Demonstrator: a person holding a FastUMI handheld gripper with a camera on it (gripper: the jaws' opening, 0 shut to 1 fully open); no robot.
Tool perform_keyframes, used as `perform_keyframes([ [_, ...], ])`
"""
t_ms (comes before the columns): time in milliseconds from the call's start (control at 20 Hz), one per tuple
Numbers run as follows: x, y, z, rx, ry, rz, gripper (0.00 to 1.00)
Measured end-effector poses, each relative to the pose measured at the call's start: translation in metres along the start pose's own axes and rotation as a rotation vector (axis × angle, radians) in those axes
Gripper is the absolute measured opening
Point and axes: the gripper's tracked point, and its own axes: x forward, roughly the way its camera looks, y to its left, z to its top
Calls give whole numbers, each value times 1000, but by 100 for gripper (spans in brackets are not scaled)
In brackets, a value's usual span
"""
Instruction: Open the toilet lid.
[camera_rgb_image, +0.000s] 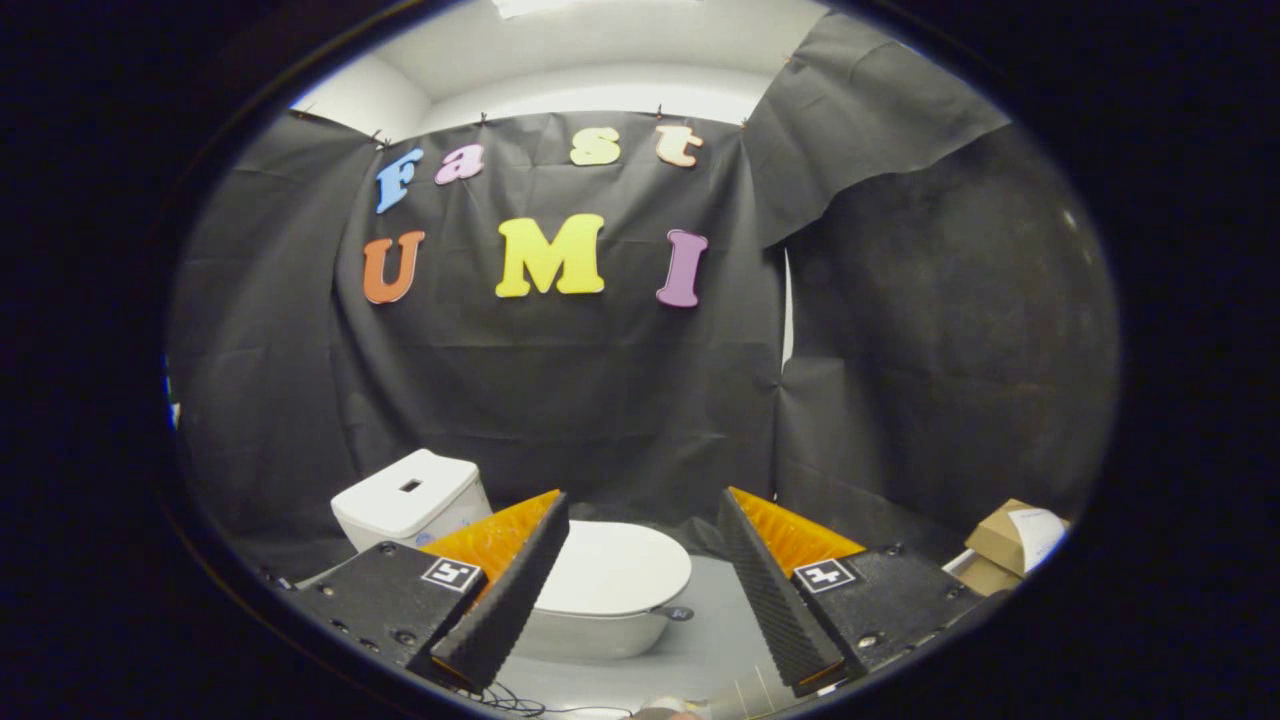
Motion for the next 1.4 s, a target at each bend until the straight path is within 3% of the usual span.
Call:
perform_keyframes([
  [300,51,-7,-41,59,52,36,98],
  [500,95,-22,-102,134,193,27,98],
  [900,172,-53,-237,409,567,39,96],
  [1150,210,-56,-275,595,684,68,96],
  [1400,229,-75,-309,662,769,9,96],
])
